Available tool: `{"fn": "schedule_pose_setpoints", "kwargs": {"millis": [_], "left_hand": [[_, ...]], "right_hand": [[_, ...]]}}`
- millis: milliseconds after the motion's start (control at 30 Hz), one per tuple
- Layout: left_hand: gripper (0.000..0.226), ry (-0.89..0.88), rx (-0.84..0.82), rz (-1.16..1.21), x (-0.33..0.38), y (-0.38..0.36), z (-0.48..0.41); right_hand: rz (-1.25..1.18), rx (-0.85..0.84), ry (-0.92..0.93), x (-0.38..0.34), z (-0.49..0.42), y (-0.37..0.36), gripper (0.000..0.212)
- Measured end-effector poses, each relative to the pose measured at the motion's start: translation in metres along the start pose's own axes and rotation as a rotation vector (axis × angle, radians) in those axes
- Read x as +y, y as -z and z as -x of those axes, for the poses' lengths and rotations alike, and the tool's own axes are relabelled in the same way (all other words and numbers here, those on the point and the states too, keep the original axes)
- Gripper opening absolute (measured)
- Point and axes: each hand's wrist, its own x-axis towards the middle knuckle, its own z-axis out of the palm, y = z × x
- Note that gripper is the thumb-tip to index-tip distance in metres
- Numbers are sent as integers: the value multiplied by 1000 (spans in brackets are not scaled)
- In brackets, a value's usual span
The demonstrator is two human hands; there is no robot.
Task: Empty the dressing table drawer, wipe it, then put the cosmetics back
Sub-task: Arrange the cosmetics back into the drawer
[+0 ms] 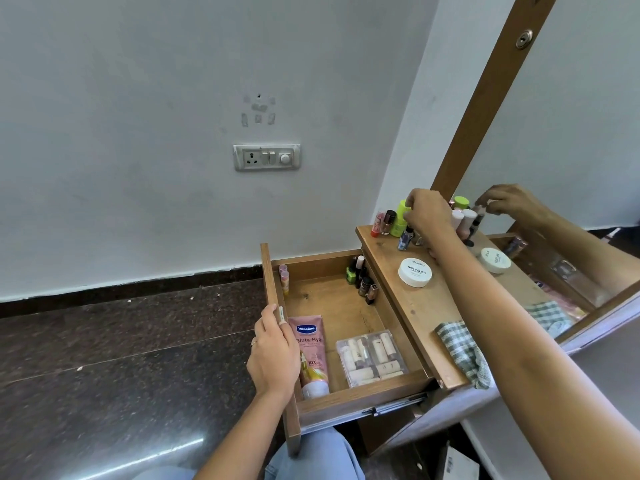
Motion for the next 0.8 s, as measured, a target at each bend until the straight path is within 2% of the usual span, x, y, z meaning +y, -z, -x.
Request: {"fn": "schedule_pose_setpoints", "kwargs": {"millis": [133, 233, 467, 667, 800], "left_hand": [[37, 1, 5, 0, 0, 0, 0], [37, 2, 5, -5, 1, 1, 1], [39, 14, -1, -5, 1, 2, 1], [39, 15, -1, -5, 2, 3, 1], [38, 14, 0, -3, 2, 2, 0]], "right_hand": [[81, -67, 213, -13, -12, -9, 33], [337, -125, 338, -18, -20, -16, 31], [567, -170, 341, -18, -25, -28, 28], [617, -186, 329, -17, -23, -27, 26], [666, -181, 386, -19, -19, -17, 25]]}}
